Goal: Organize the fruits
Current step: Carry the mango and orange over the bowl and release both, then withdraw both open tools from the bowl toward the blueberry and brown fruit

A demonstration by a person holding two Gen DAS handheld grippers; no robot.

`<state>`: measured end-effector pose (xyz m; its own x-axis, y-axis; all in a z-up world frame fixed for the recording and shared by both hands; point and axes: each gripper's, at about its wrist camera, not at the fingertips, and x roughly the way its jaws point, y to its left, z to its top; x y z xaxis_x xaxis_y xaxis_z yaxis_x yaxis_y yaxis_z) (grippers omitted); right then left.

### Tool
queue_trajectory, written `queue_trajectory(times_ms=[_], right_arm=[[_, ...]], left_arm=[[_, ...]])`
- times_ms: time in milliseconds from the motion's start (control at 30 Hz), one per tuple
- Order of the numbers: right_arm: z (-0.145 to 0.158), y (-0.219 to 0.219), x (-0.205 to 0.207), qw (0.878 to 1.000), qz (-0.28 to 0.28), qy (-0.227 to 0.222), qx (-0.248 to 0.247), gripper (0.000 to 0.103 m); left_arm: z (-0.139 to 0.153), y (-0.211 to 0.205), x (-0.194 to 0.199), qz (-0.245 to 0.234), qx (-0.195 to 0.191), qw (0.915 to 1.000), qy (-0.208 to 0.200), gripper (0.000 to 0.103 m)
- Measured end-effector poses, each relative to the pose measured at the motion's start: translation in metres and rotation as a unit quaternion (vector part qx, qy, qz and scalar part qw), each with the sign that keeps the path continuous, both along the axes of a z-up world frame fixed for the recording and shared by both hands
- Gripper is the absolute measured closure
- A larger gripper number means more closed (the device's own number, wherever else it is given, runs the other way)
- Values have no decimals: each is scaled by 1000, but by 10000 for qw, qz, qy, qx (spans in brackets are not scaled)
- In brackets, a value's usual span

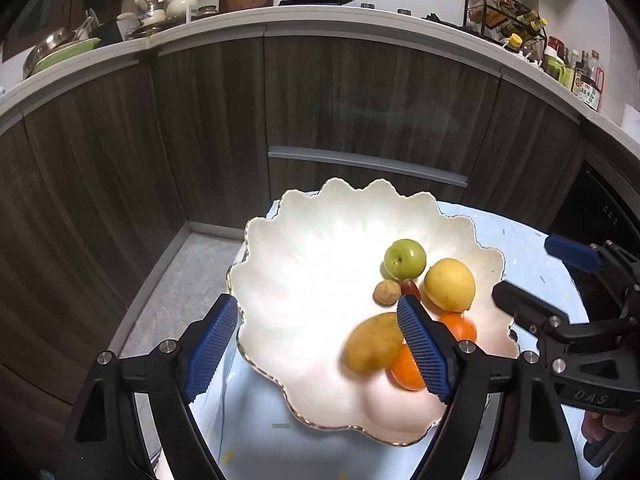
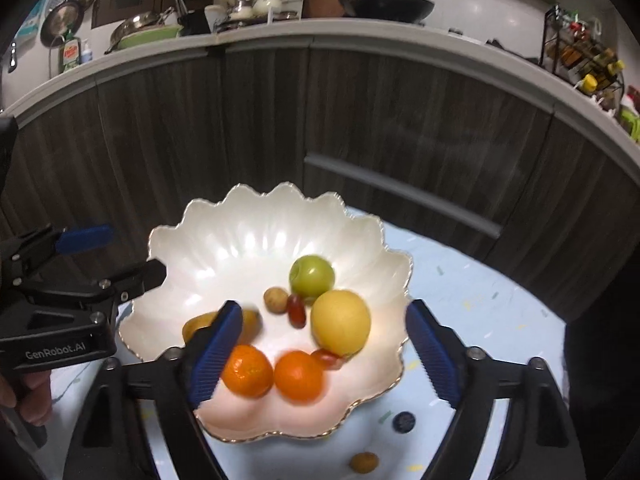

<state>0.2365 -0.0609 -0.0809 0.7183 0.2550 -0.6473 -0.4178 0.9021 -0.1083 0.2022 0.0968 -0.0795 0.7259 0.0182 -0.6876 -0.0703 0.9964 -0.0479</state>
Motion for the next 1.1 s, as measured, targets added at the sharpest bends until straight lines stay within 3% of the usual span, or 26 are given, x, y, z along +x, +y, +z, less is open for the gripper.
queue_trajectory(times_ms=[100, 367, 1100], right_arm=[[1, -1, 0, 10000, -43, -21, -60, 17], [7, -9, -8, 9997, -198, -101, -59, 17], [23, -34, -33, 9979, -592, -185, 188, 17]], left_arm=[[2, 1, -3, 91, 7, 10000, -34, 10], [11, -1, -13, 182, 42, 9998, -119, 1], [35, -15, -51, 300, 80, 9989, -361, 1]])
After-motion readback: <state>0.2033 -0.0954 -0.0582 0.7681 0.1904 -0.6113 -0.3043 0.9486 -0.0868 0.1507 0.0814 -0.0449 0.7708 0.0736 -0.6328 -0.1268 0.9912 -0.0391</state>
